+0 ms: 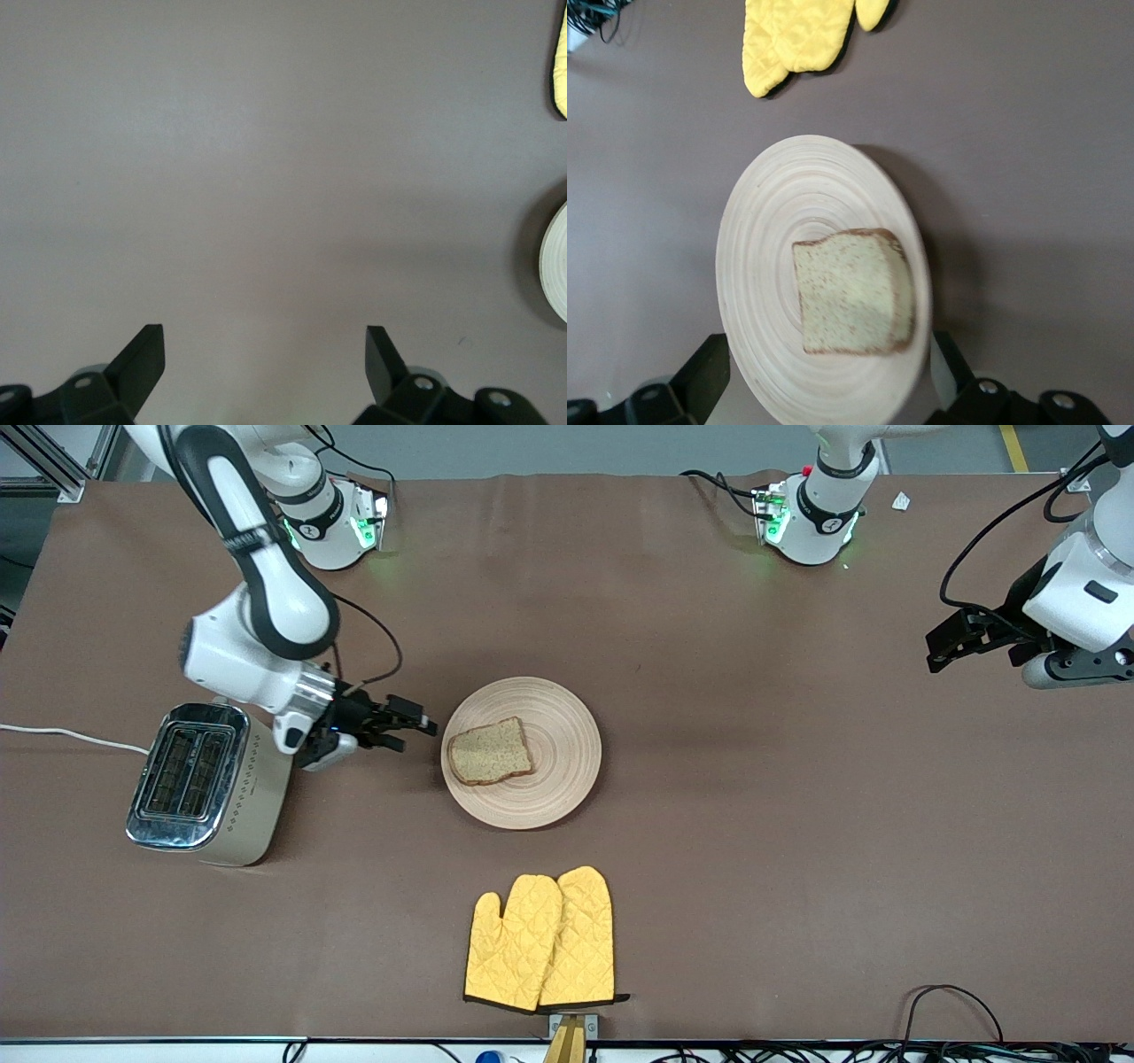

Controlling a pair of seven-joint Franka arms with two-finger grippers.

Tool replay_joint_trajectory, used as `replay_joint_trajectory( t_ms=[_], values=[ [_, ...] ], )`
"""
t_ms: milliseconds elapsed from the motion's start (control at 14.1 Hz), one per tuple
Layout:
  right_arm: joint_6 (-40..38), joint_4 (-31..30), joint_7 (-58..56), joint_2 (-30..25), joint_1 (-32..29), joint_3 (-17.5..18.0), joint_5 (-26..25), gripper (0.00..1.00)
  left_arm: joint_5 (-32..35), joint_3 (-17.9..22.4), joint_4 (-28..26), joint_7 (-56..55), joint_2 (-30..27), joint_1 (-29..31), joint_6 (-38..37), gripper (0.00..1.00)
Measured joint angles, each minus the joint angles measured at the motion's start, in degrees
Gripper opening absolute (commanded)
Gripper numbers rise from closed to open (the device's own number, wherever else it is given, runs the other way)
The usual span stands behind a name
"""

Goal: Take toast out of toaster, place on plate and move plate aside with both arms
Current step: 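Withdraw the right gripper while the left gripper reaches toward the plate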

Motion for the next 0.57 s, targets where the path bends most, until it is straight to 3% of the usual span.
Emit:
replay_joint_trajectory(
  t_ms=[212,354,567],
  values=[
    [-11.8,2.3,11.7,-6.7,-3.0,-4.0,-21.2,1.0,0.0,-0.1,0.0,0.0,0.6,-0.1,0.1,1.0],
    [-25.2,9.6,22.4,-10.0,-3.2,-6.5,-35.5,1.0,0.0,-0.2,0.0,0.0,0.9,-0.5,0.1,1.0],
    [-43.3,25.5,31.4,-11.7,-3.2,-7.5,-46.4,1.0,-2.1,-0.6,0.0,0.1,1.5,-0.7,0.1,1.0]
  ],
)
